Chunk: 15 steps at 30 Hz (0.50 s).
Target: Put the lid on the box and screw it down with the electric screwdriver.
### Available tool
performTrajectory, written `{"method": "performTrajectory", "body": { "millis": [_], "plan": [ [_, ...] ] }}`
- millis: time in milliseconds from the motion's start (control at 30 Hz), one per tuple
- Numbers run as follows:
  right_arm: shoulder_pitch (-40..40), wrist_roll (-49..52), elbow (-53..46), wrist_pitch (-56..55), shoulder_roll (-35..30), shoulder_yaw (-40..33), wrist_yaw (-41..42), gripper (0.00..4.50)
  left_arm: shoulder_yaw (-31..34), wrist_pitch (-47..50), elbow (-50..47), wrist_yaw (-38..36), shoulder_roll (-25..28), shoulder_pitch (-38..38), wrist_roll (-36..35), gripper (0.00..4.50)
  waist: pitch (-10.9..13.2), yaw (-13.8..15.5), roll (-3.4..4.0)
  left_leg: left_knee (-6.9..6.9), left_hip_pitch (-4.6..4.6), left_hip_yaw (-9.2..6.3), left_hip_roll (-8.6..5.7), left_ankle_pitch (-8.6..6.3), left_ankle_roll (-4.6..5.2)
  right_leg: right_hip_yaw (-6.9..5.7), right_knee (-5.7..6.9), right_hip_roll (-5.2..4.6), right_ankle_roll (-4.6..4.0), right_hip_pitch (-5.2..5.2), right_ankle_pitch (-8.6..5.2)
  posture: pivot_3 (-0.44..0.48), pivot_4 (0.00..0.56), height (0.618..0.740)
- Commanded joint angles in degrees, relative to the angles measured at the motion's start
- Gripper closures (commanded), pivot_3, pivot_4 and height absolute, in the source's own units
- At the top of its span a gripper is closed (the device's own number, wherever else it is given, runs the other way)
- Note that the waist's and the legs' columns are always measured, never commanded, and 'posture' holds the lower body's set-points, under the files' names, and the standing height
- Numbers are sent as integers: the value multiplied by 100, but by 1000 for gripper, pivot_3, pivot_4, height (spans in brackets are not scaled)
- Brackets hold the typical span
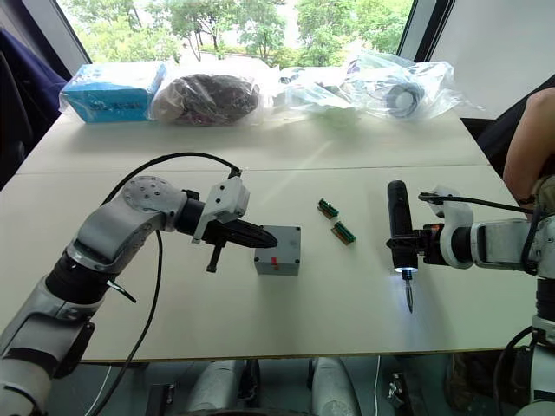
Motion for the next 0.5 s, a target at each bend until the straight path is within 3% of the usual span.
{"method": "performTrajectory", "body": {
  "millis": [33, 233, 267, 300, 433, 500],
  "plan": [
    [-222, -239, 54, 38, -46, 22, 246, 2727, -22, -70, -140, 31, -11, 93, 50, 4500, 0, 0, 0, 0, 0, 0, 0, 0, 0, 0, 1, 0, 1, 0, 0, 0, 150, 740],
    [-461, -988, 208, 38, -89, 475, 640, 2727, -27, -17, -235, -15, -6, 188, -13, 4500, 0, -4, 0, 3, 0, 0, 1, 0, 0, 0, 2, 1, 1, 0, 0, 0, 150, 740],
    [-509, -1096, 226, 38, -100, 549, 737, 1721, -24, -13, -226, -17, -2, 191, -8, 4500, 0, -5, 0, 3, 0, 0, 1, 0, -1, 0, 2, 1, 2, 0, 0, 0, 150, 740],
    [-561, -1218, 238, 37, -117, 630, 854, 1516, -15, -14, -222, -12, 10, 203, -1, 4500, 0, -4, 0, 5, 0, 0, 1, 0, -1, 0, 3, 1, 2, 0, 0, 0, 150, 740],
    [-787, -1628, 331, -18, -131, 788, 1242, 7, 86, -143, -145, 21, 65, 224, 49, 4500, 0, 12, 0, 8, 0, -1, 1, 0, 0, 0, 4, 1, 2, 1, 0, 0, 150, 740],
    [-872, -1786, 353, -45, -116, 797, 1440, 7, 143, -280, -142, -51, 137, 256, 45, 4500, 0, 10, -1, 9, 0, 0, 1, 0, -1, 1, 4, 1, 2, 1, 0, 0, 150, 740]
  ]
}}
